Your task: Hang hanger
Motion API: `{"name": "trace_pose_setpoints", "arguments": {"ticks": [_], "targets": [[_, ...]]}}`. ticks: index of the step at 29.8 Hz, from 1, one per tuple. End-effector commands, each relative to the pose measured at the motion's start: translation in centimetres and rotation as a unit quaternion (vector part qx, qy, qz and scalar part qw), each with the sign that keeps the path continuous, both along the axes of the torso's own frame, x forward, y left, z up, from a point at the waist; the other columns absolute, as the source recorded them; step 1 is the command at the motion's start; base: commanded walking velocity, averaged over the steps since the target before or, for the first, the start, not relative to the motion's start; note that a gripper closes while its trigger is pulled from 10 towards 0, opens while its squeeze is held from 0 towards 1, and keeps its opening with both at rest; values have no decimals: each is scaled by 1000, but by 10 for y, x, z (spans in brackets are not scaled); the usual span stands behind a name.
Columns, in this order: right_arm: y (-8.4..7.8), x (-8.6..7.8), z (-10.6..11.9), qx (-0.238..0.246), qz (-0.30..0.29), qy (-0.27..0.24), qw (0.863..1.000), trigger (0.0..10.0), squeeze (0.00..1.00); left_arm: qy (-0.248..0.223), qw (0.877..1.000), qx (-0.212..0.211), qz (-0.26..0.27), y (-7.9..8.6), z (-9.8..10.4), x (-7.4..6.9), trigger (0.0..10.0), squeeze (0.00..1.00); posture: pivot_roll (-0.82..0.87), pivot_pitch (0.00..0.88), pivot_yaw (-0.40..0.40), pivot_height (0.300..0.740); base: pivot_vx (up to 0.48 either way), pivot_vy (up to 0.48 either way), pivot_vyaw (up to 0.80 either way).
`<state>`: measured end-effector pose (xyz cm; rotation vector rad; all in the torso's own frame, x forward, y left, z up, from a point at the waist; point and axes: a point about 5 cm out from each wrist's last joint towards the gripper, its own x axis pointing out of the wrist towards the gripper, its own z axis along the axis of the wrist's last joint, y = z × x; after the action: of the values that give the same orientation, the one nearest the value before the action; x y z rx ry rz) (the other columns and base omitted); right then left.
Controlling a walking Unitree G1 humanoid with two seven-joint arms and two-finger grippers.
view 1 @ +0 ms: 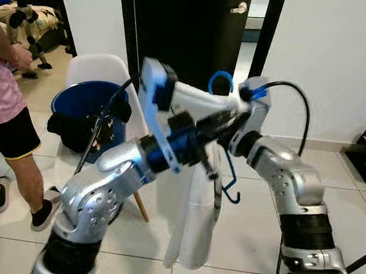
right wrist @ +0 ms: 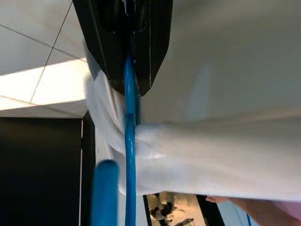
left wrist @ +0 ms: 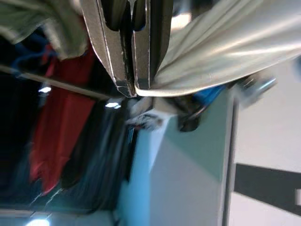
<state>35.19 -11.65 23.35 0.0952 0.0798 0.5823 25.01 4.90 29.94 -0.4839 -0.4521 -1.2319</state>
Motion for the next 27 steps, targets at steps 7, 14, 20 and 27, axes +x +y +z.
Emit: {"name": "trace_pose_setpoints", "arguments": {"ticks": [7, 14, 20, 27], "targets": [[-1, 6, -8, -16, -26, 25, 999, 10000, 0, -20, 999, -30, -30, 7, 17, -11, 0, 0, -84, 0, 13, 740, 0, 0, 0], [0, 8, -2, 15, -27, 20, 999, 10000, 0, -2, 998, 47, -52, 5, -12, -16, 0, 0, -83, 0, 15, 740, 0, 0, 0], [-1, 7, 9, 45, -19, 2, 999, 10000, 0, 14, 990, 122, -66, 7, -39, -20, 0, 0, -87, 0, 17, 740, 0, 0, 0], [-4, 7, 29, 95, -11, -29, 995, 10000, 0, 26, 958, 284, -16, 23, -85, -13, 588, 0, -90, 0, 15, 740, 0, 0, 0]]}}
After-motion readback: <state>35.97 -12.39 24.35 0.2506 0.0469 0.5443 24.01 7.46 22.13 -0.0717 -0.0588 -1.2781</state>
